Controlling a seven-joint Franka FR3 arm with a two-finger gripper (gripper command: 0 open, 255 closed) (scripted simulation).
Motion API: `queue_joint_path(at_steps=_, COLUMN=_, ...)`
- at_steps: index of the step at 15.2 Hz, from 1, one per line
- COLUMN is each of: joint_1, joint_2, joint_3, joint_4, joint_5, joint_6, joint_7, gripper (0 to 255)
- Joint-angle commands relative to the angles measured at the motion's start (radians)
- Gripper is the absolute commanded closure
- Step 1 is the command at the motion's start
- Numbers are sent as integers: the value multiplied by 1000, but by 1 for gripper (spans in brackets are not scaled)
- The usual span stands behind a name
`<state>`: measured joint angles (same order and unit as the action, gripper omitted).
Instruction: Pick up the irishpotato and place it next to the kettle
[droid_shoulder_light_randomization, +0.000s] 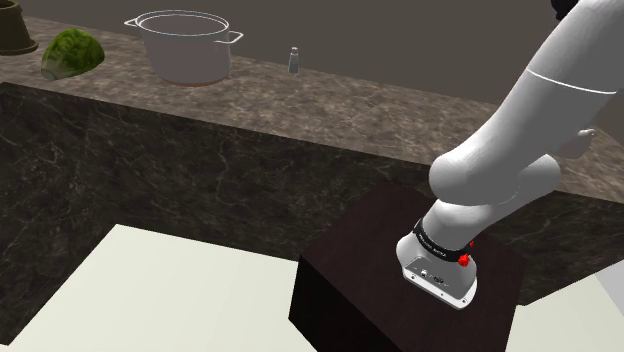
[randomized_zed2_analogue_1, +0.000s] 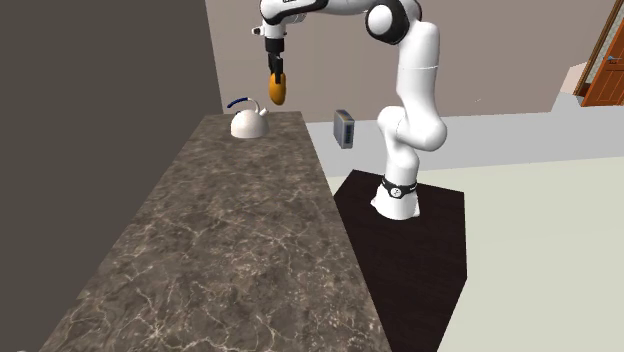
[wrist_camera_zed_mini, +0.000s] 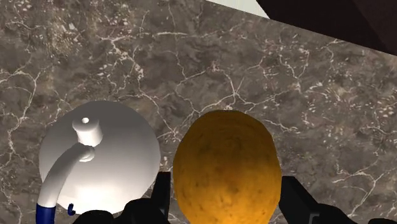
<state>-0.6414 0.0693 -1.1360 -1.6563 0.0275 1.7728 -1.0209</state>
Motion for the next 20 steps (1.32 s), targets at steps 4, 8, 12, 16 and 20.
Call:
queue_joint_path(at_steps=4, joint_1=-192, joint_2=201, joint_3=2, joint_4=126, joint_5=202, joint_6=-34, joint_7=-196, gripper=255)
queue_joint_path(at_steps=8, joint_1=-176, joint_2=192, joint_3=2, joint_4=64, joint_5=195, joint_6=23, joint_7=-193, gripper=255)
queue_joint_path(at_steps=12, joint_1=-165, joint_2=190, joint_3=3, joint_4=7, joint_5=195, joint_6=78, joint_7=-194, gripper=255)
queue_joint_path(at_steps=16, joint_1=-161, joint_2=194, joint_3=6, joint_4=-45, joint_5=201, joint_6=130, joint_7=-198, gripper=255)
queue_joint_path(at_steps=20, joint_1=-161, joint_2=203, joint_3=13, joint_4=-91, joint_5=212, joint_6=180, joint_7=-206, gripper=255)
